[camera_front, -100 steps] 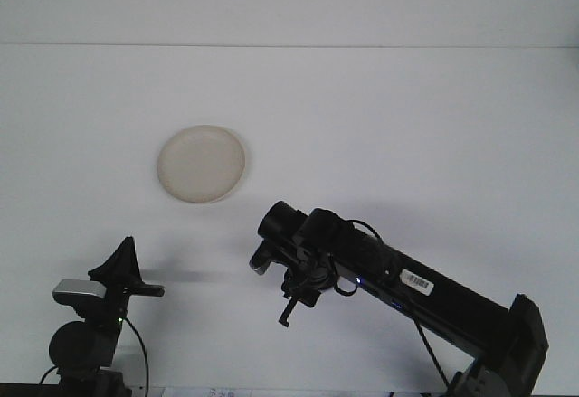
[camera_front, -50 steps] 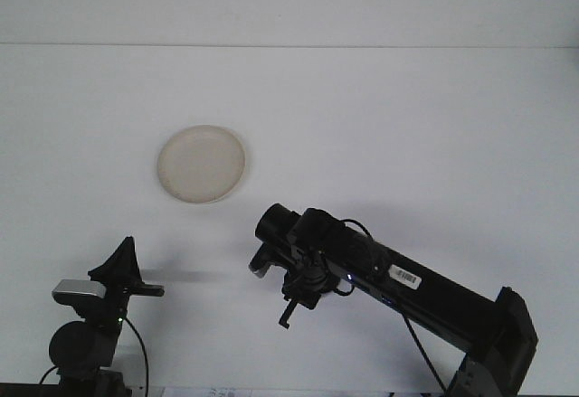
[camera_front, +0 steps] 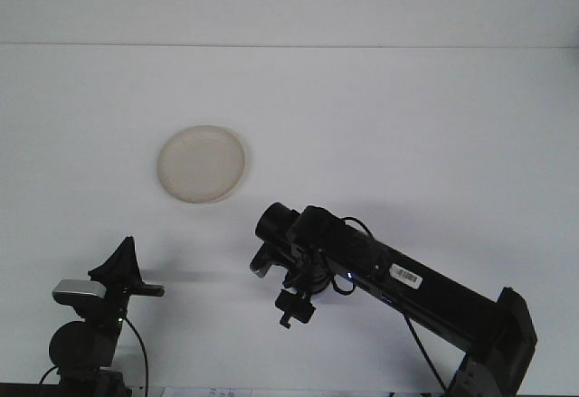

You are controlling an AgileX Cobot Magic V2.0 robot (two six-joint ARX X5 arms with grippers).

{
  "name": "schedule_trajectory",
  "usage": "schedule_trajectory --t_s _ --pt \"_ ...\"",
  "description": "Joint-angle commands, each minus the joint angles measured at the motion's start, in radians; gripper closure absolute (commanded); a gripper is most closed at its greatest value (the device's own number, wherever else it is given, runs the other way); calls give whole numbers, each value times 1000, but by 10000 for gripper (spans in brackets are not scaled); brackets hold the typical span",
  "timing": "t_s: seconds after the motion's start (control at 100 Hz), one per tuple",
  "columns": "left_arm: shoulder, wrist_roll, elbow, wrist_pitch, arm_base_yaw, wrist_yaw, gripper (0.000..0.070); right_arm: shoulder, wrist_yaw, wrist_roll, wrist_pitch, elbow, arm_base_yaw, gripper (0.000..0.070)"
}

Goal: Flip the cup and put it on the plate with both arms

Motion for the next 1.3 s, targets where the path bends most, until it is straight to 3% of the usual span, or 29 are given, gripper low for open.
schedule_trajectory --t_s 0.0,0.26,0.36,0.5,0.7,0.84,1.0,1.2,1.29 --pt "-1 -3 -19 10 0 2 688 23 2 -21 -27 60 9 292" --pt "-1 -3 -19 10 0 2 688 -72 7 -60 -30 198 -5 292" --pt "-1 -3 -19 10 0 2 688 -148 58 -80 -30 200 -56 292" --pt "-1 -3 -19 10 0 2 688 -254 134 -71 -30 199 -205 292" --pt "-1 -3 -19 10 0 2 688 -410 141 -15 -25 177 -491 292" --pt "-1 -3 -19 10 0 2 688 -581 148 35 95 56 -665 292" --pt "-1 -3 -19 10 0 2 688 -806 222 116 266 -152 -816 292" --pt "-1 -3 -19 10 0 2 688 -1039 242 142 426 -397 -861 297" --pt "-1 -3 -19 10 0 2 688 -1111 240 142 481 -489 -861 359"
